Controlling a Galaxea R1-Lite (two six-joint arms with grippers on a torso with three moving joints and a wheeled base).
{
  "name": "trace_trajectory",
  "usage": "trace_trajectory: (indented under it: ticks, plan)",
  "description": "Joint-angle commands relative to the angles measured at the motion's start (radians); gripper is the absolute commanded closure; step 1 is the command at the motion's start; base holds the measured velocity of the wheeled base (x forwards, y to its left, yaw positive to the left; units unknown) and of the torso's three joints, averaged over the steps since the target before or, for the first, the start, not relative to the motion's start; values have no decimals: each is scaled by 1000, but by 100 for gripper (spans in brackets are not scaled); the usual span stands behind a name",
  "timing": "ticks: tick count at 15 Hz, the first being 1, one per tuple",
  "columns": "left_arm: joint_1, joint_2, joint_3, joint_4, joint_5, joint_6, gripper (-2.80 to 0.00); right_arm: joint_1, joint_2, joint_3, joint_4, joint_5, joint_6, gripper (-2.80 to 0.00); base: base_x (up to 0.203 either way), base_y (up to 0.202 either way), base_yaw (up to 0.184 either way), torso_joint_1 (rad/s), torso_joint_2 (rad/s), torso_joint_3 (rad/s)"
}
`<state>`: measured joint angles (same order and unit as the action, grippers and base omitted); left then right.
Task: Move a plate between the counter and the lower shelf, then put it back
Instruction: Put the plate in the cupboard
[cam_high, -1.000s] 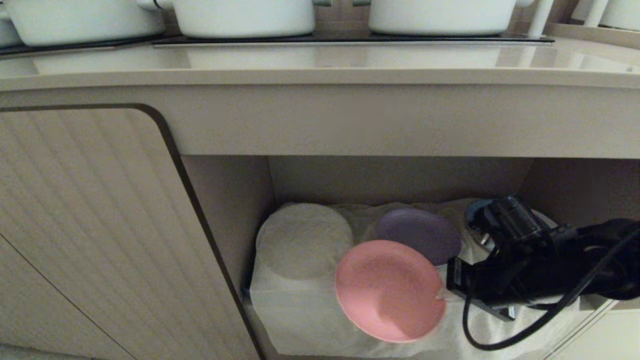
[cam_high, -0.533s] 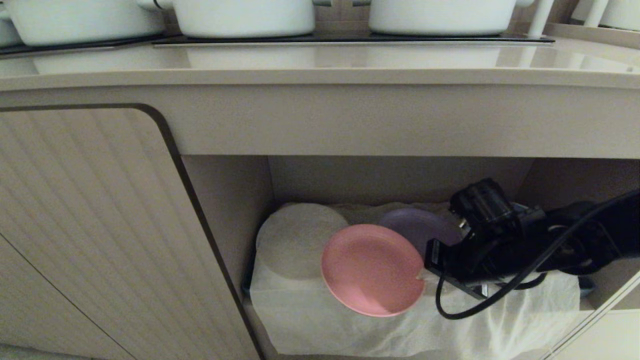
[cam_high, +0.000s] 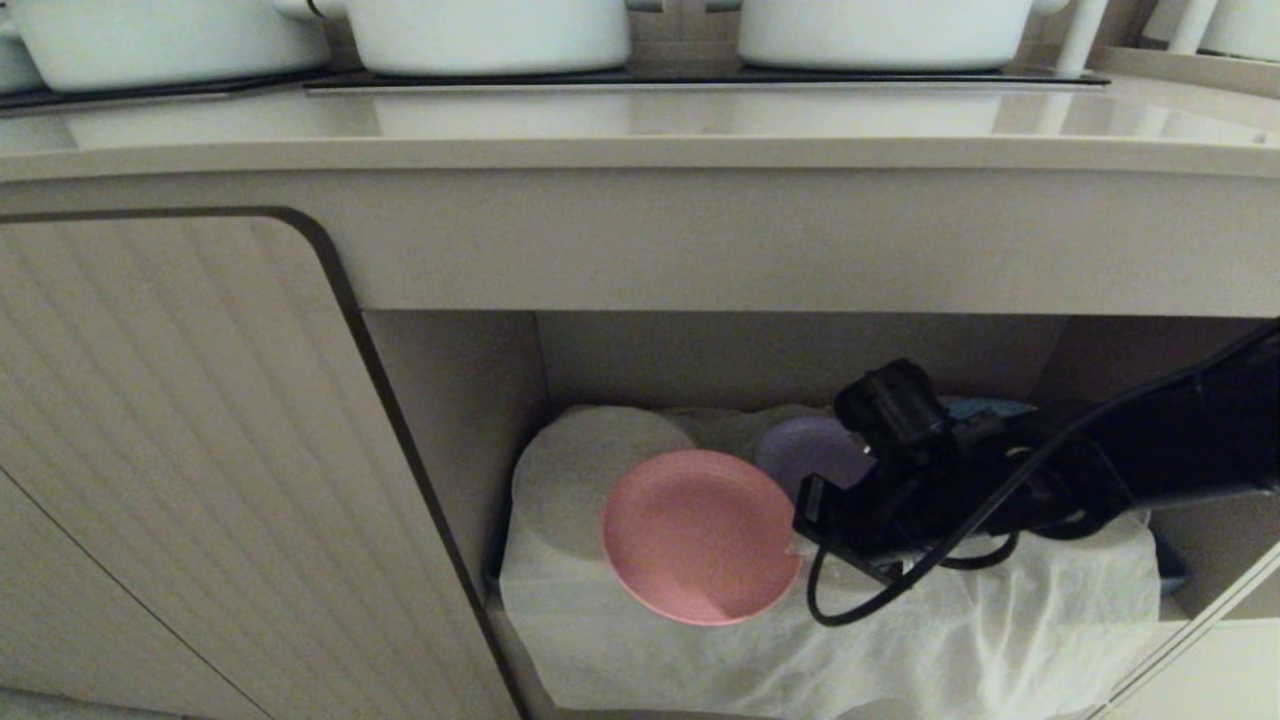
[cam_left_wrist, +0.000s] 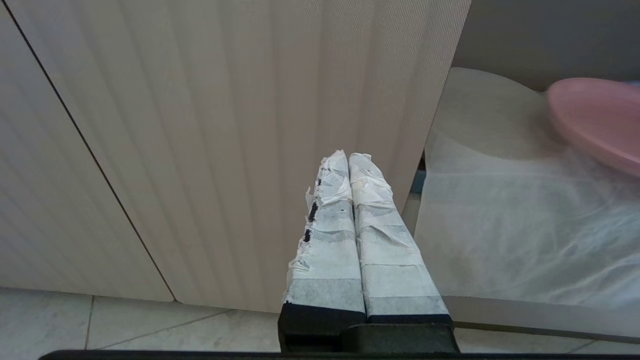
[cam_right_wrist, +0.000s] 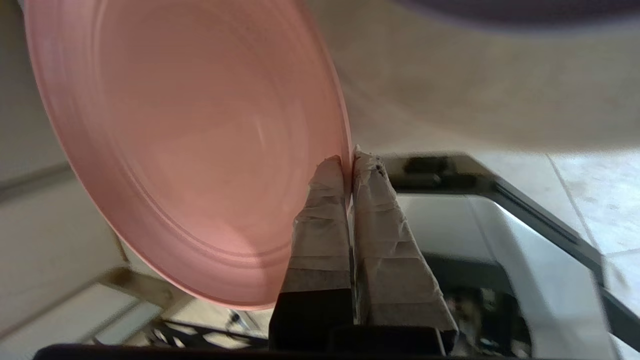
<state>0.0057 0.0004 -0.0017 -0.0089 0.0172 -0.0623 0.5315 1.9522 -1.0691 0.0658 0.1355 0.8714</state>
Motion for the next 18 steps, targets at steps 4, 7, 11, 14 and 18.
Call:
trace_trajectory:
  ticks: [4, 7, 11, 14, 18]
  plan:
    - [0, 1, 0, 0, 0, -1, 0, 30, 94, -154, 75, -11, 33, 0, 0, 0, 0, 0, 0, 0]
    - [0, 1, 0, 0, 0, -1, 0, 37, 141, -214, 104, -30, 35, 0, 0, 0, 0, 0, 0, 0]
    - [0, 1, 0, 0, 0, -1, 0, 45, 192, -305, 107, -28, 102, 0, 0, 0, 0, 0, 0, 0]
    - [0, 1, 0, 0, 1, -1, 0, 47, 228, -362, 108, -28, 106, 0, 0, 0, 0, 0, 0, 0]
    - [0, 1, 0, 0, 0, -1, 0, 60, 279, -429, 112, -30, 106, 0, 0, 0, 0, 0, 0, 0]
